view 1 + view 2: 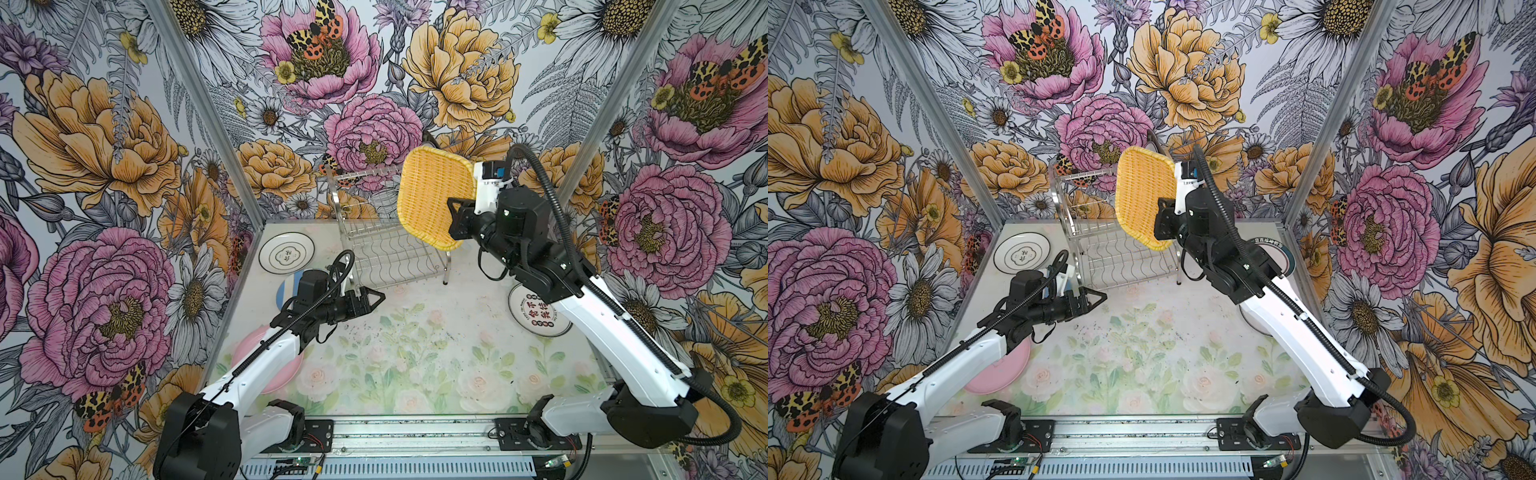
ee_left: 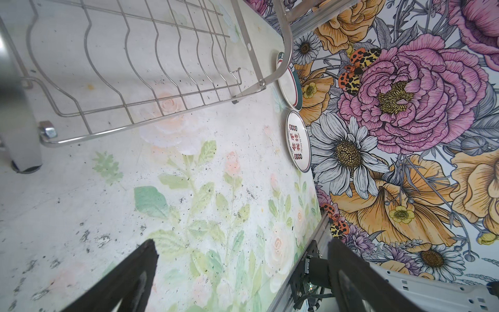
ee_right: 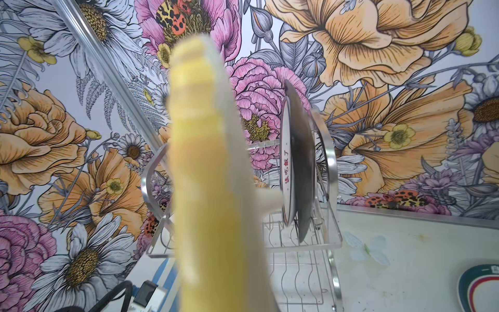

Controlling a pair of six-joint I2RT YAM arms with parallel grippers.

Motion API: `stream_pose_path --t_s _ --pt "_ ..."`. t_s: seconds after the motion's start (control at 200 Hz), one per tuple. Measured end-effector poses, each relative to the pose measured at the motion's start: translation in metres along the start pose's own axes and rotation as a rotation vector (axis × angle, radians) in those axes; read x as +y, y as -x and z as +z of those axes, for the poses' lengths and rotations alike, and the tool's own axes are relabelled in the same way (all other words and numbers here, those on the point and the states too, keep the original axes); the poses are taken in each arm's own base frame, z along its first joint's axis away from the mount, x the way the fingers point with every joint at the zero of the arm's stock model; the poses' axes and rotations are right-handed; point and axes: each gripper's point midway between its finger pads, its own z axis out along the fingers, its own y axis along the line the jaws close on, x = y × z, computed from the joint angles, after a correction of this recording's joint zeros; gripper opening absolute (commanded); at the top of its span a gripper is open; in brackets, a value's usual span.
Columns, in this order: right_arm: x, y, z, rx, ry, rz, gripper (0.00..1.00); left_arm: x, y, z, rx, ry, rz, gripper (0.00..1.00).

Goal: Load plates into a dish rack
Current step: Place the plate on the dish rack.

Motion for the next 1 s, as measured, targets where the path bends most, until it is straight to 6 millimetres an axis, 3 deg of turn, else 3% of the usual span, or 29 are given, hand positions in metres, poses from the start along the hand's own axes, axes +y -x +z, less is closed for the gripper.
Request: stream_pose_path --t_s 0.235,0.59,1.001 --pt "0.012 0.010 0.046 -0.102 -0.126 -0.104 0.00 0.005 -0.003 0.002 -0.002 0.005 -0.011 0.99" --pt "0.005 0.022 0.100 -0.261 -0.304 -0.202 0.00 0.011 -0.009 0.004 0.005 0.012 -0.025 0.99" --pt "-0.010 0.033 0.131 -0.324 -0.388 -0.211 0.00 0.015 -0.009 0.007 0.007 0.017 -0.029 0.99"
